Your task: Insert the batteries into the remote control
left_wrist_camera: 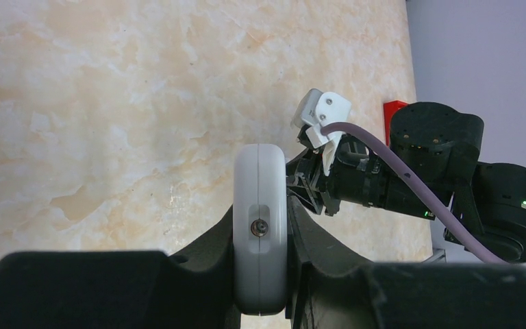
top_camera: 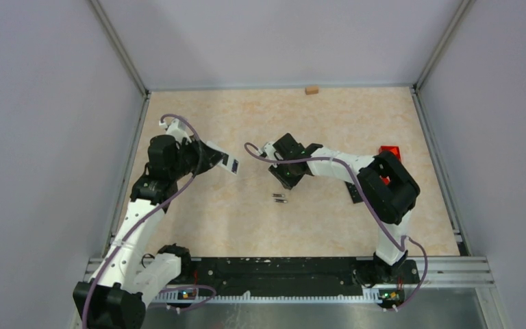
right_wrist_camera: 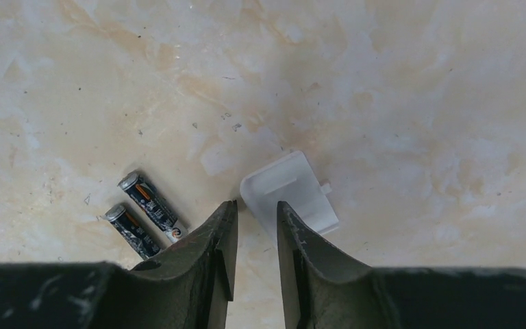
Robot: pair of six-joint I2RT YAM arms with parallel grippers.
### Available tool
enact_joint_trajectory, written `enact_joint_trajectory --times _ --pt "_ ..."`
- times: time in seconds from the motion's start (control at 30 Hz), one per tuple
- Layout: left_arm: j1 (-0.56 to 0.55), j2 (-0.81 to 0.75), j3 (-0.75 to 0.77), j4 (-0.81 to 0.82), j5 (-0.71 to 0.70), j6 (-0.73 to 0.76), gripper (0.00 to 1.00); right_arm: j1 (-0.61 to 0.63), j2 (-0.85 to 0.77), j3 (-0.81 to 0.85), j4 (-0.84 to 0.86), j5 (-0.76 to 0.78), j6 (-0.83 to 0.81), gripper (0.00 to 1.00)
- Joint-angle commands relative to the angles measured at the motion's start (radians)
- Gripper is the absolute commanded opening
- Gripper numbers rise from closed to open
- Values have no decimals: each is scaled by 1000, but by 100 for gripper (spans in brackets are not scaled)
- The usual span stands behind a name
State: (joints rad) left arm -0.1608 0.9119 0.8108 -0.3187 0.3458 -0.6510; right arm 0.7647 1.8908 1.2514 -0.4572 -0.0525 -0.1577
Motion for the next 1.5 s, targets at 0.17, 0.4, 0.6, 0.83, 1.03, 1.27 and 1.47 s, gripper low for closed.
enact_joint_trajectory --times 0.17,0.4,0.6,0.83,1.03,1.27,1.47 --pt "12 -46 0 24 -48 11 0 18 10 52 -20 47 -12 18" --pt "13 -101 -9 18 -124 13 0 19 20 70 -38 90 11 0" --pt "12 -115 -24 81 -61 13 0 19 -95 31 78 80 142 0" --pt "12 -72 -40 253 104 -83 0 -4 -375 -19 272 -77 528 0" --pt "11 -18 -94 561 251 -319 0 -7 -581 -227 701 -218 955 0" --pt "4 -4 -103 717 261 -531 0 0 -585 -362 1199 -244 1405 0" --pt "4 -2 -97 699 282 -661 0 35 -504 -362 1434 -228 1571 0"
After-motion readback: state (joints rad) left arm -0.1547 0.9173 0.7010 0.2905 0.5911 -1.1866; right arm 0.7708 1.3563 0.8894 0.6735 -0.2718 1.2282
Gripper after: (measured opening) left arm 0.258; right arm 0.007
